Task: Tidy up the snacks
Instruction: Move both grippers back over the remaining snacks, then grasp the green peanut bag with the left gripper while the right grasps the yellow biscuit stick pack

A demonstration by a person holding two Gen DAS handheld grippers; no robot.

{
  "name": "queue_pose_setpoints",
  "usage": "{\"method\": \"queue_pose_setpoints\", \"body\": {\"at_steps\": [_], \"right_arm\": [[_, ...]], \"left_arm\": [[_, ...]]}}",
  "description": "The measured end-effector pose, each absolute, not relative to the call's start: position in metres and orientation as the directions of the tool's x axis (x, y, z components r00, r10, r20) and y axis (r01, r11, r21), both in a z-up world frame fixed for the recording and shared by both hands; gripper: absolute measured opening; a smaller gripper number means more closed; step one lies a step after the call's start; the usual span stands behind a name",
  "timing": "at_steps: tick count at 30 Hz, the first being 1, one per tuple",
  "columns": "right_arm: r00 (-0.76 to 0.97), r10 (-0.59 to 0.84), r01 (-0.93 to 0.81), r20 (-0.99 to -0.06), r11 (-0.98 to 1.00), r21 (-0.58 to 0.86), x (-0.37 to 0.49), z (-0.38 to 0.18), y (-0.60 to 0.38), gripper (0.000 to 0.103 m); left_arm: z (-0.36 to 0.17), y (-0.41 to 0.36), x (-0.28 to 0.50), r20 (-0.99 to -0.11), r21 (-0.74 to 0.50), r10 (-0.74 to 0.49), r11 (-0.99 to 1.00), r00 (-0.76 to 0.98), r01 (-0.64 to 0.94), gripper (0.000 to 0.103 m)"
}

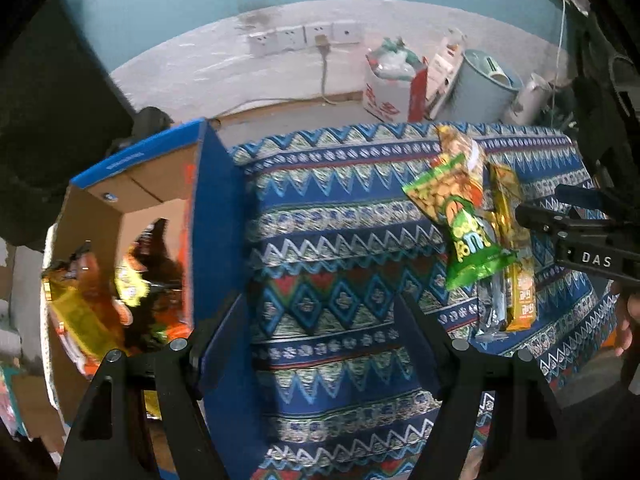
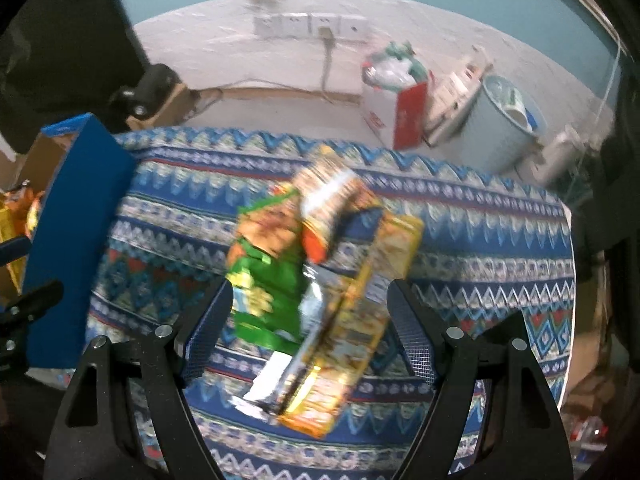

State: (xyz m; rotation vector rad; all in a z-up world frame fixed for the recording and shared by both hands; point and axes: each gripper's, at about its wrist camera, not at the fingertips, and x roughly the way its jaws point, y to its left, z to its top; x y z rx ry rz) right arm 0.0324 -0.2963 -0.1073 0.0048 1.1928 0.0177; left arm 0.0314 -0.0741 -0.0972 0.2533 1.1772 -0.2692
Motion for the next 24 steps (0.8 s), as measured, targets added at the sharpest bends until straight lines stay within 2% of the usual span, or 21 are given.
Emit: {"method": "queue_pose_setpoints", "body": {"at_steps": [7,18,23,24], "right_arm": [[0.305,-0.013,0.029,-0.952,1.000,-0.004,0.026,-0.138,-0.318,0.079],[0.186,0.012,0.046,-0.983,0.999,0.021,0.012,-0.190,-0.336,0.079],[0.178,0.021,0.019,-0.984,1.000,0.025,0.008,-0.193,-0.341,0.044],[0.178,0.021,0.019,-0.984,1.000,0.025,0.008,-0.193,-0.341,0.040]], "left_arm": [[-0.118,-0.092,0.033,-0.945,0.069,-0.051,0.934,0.322,0.351,0.078],[-0.134,-0.117,0.041,-0.961,0.019,-0.079,0.938,0.265,0.347,0.078],[-0.136,-0.132,0.046,-0.961,0.001,-0.096,0.937,0.260,0.349,0.077],[-0.137,-0.135,0.048,-0.961,-0.003,-0.100,0.936,0.259,0.351,0.078]]}}
